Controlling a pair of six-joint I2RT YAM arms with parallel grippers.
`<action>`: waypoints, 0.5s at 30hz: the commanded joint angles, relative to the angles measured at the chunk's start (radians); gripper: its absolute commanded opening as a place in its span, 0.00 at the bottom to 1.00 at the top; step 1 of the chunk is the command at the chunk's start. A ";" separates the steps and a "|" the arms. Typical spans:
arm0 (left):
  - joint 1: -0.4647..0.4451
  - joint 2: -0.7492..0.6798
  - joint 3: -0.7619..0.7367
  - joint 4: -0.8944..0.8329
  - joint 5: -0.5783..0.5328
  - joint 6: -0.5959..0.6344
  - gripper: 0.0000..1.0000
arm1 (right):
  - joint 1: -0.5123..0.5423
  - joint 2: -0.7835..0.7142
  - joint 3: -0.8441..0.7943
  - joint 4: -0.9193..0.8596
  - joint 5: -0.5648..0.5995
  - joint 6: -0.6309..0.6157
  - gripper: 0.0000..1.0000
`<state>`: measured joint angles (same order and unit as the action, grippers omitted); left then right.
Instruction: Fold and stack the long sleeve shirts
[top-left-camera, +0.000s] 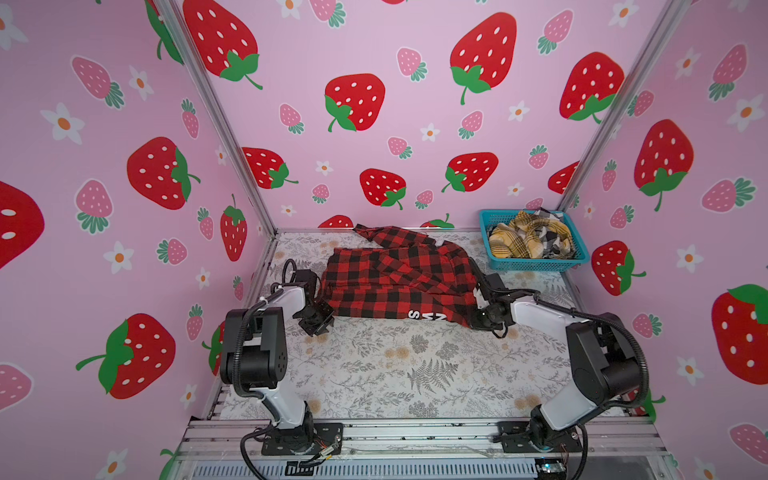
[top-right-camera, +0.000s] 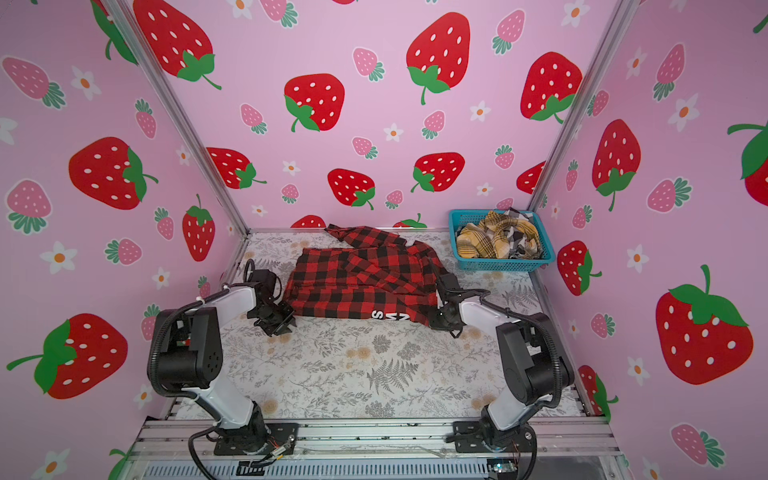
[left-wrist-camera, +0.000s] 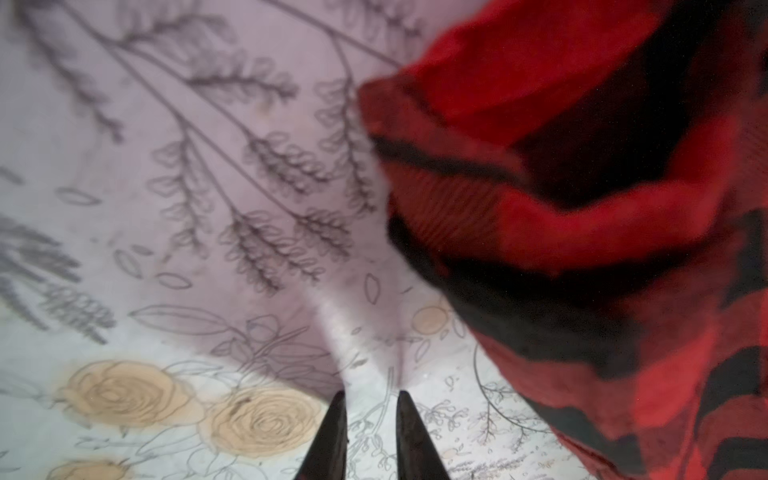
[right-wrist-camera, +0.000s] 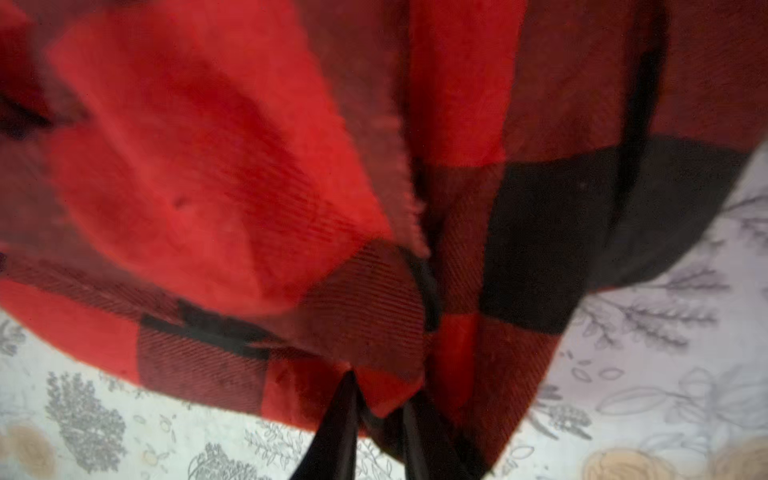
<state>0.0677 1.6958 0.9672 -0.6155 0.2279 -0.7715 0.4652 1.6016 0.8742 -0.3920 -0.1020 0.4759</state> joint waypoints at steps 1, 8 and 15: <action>0.009 -0.047 -0.054 -0.046 -0.020 0.027 0.21 | 0.038 -0.062 -0.022 -0.060 0.023 0.014 0.22; -0.003 -0.145 0.086 -0.126 -0.023 0.018 0.43 | 0.043 -0.124 0.059 -0.152 0.115 0.004 0.54; 0.009 0.055 0.415 -0.180 -0.076 0.050 0.65 | 0.039 -0.048 0.205 -0.166 0.106 -0.001 0.56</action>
<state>0.0650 1.6802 1.2984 -0.7403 0.1902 -0.7387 0.5076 1.5284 1.0481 -0.5255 -0.0078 0.4740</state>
